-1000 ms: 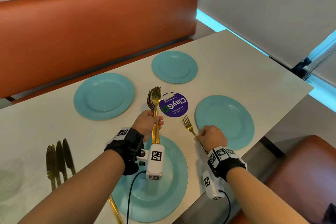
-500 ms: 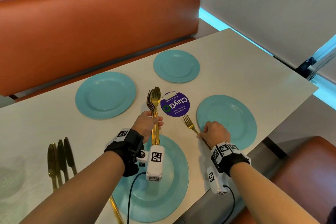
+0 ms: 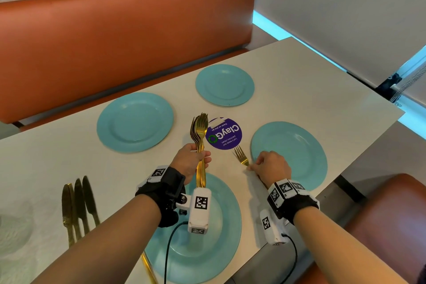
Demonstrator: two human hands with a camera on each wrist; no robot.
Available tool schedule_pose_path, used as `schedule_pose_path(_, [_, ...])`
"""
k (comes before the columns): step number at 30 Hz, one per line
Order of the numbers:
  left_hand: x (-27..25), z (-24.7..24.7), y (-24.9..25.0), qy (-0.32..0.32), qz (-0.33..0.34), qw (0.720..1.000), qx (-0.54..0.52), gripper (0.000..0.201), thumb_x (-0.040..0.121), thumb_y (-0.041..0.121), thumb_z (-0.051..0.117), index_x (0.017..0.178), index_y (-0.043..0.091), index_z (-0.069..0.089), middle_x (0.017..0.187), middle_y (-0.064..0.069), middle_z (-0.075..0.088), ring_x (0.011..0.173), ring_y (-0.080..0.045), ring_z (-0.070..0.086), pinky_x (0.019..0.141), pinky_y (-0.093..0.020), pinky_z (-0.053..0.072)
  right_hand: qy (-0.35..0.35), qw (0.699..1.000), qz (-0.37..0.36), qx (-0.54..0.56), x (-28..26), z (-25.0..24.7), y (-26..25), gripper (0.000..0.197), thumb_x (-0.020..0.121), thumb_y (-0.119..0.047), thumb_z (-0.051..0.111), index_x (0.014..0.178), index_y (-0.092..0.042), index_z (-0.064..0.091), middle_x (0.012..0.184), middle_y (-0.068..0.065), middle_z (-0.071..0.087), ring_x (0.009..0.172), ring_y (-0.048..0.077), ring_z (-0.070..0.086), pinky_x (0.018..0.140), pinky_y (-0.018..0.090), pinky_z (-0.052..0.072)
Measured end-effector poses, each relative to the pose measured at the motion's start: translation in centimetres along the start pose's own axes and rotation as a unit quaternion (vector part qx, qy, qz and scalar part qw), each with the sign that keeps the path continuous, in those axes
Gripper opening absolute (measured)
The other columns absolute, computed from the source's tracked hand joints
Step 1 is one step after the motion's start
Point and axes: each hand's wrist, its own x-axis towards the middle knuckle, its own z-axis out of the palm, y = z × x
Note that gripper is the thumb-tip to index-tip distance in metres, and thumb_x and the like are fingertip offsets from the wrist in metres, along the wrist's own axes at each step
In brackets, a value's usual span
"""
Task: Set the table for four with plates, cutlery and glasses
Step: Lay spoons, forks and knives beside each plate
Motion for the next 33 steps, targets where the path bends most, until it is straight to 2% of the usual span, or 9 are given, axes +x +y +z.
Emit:
schedule_pose_path(3, [-0.4, 0.2, -0.3, -0.041, 0.003, 0.999, -0.009, 0.03, 0.096, 0.001, 0.046, 0.126, 0.0, 0.044, 0.099, -0.011, 0.063, 0.08, -0.016, 0.062, 0.073, -0.025, 0.054, -0.018, 0.99, -0.046, 0.133, -0.4, -0.7, -2.7, 0.026, 0.079, -0.037, 0.072, 0.084, -0.011, 0.069, 0.076, 0.0, 0.061, 0.072, 0.014, 0.055, 0.065, 0.023, 0.042])
schedule_pose_path(7, [-1.2, 0.8, -0.9, -0.085, 0.009, 0.996, -0.018, 0.016, 0.092, -0.001, 0.051, 0.108, 0.003, 0.051, 0.087, -0.008, 0.065, 0.07, -0.013, 0.065, 0.063, -0.02, 0.055, -0.118, 0.962, -0.08, 0.231, -1.1, -1.0, -6.1, 0.017, 0.086, -0.03, 0.066, 0.088, -0.014, 0.071, 0.077, -0.002, 0.063, 0.057, 0.01, 0.051, 0.055, 0.021, 0.043])
schedule_pose_path(11, [-1.7, 1.1, -1.3, -0.104, 0.012, 0.994, -0.028, 0.012, 0.09, -0.002, 0.054, 0.09, 0.01, 0.055, 0.083, -0.008, 0.066, 0.066, -0.013, 0.065, 0.067, -0.023, 0.055, -0.137, 0.954, -0.063, 0.258, -1.3, -1.0, -6.9, 0.013, 0.087, -0.03, 0.065, 0.084, -0.017, 0.068, 0.075, -0.002, 0.063, 0.055, 0.01, 0.052, 0.048, 0.021, 0.042])
schedule_pose_path(21, [-2.0, 0.7, -1.5, -0.119, 0.01, 0.992, -0.029, 0.013, 0.089, -0.001, 0.056, 0.096, 0.01, 0.056, 0.089, -0.009, 0.068, 0.076, -0.017, 0.067, 0.071, -0.027, 0.055, -0.129, 0.952, -0.049, 0.273, -2.1, -0.7, -6.8, 0.015, 0.088, -0.029, 0.062, 0.082, -0.016, 0.067, 0.073, -0.001, 0.063, 0.057, 0.009, 0.053, 0.051, 0.021, 0.044])
schedule_pose_path(23, [-1.8, 0.8, -1.3, -0.115, 0.015, 0.993, -0.023, 0.013, 0.089, -0.002, 0.056, 0.094, 0.009, 0.056, 0.087, -0.009, 0.067, 0.072, -0.016, 0.067, 0.07, -0.027, 0.055, -0.106, 0.963, -0.066, 0.24, -2.0, -0.8, -7.0, 0.019, 0.089, -0.031, 0.062, 0.082, -0.015, 0.067, 0.074, -0.002, 0.062, 0.062, 0.011, 0.053, 0.058, 0.024, 0.045])
schedule_pose_path(27, [-1.3, 0.9, -0.4, -0.091, 0.031, 0.995, -0.013, 0.014, 0.088, -0.003, 0.057, 0.091, 0.009, 0.051, 0.078, -0.01, 0.067, 0.054, -0.01, 0.067, 0.06, -0.023, 0.053, 0.01, 0.978, -0.175, 0.114, -1.6, -1.1, -7.1, 0.011, 0.088, -0.027, 0.061, 0.086, -0.019, 0.069, 0.088, -0.002, 0.065, 0.084, 0.015, 0.059, 0.074, 0.026, 0.045])
schedule_pose_path(29, [-1.0, 0.9, 0.3, -0.088, 0.044, 0.995, 0.011, 0.016, 0.09, -0.001, 0.056, 0.087, 0.012, 0.049, 0.075, -0.01, 0.066, 0.052, -0.009, 0.065, 0.054, -0.02, 0.05, 0.031, 0.957, -0.282, 0.065, -1.3, -1.2, -7.0, 0.015, 0.088, -0.021, 0.06, 0.092, -0.018, 0.074, 0.096, 0.0, 0.068, 0.091, 0.018, 0.062, 0.074, 0.026, 0.046])
schedule_pose_path(31, [-0.8, 0.8, 0.8, -0.084, 0.055, 0.994, 0.036, 0.016, 0.09, 0.0, 0.056, 0.086, 0.013, 0.049, 0.075, -0.009, 0.065, 0.053, -0.007, 0.065, 0.053, -0.019, 0.049, 0.049, 0.923, -0.381, 0.016, -0.7, -1.3, -6.7, 0.019, 0.084, -0.02, 0.059, 0.088, -0.018, 0.077, 0.091, 0.002, 0.071, 0.089, 0.025, 0.065, 0.067, 0.031, 0.05])
schedule_pose_path(33, [-0.4, 0.7, 1.3, -0.077, 0.059, 0.995, 0.038, 0.015, 0.09, 0.001, 0.057, 0.086, 0.014, 0.049, 0.076, -0.01, 0.065, 0.055, -0.008, 0.065, 0.052, -0.018, 0.05, 0.026, 0.907, -0.42, -0.025, 0.1, -1.8, -6.7, 0.021, 0.085, -0.023, 0.057, 0.09, -0.019, 0.077, 0.095, 0.001, 0.072, 0.092, 0.028, 0.064, 0.065, 0.038, 0.054])
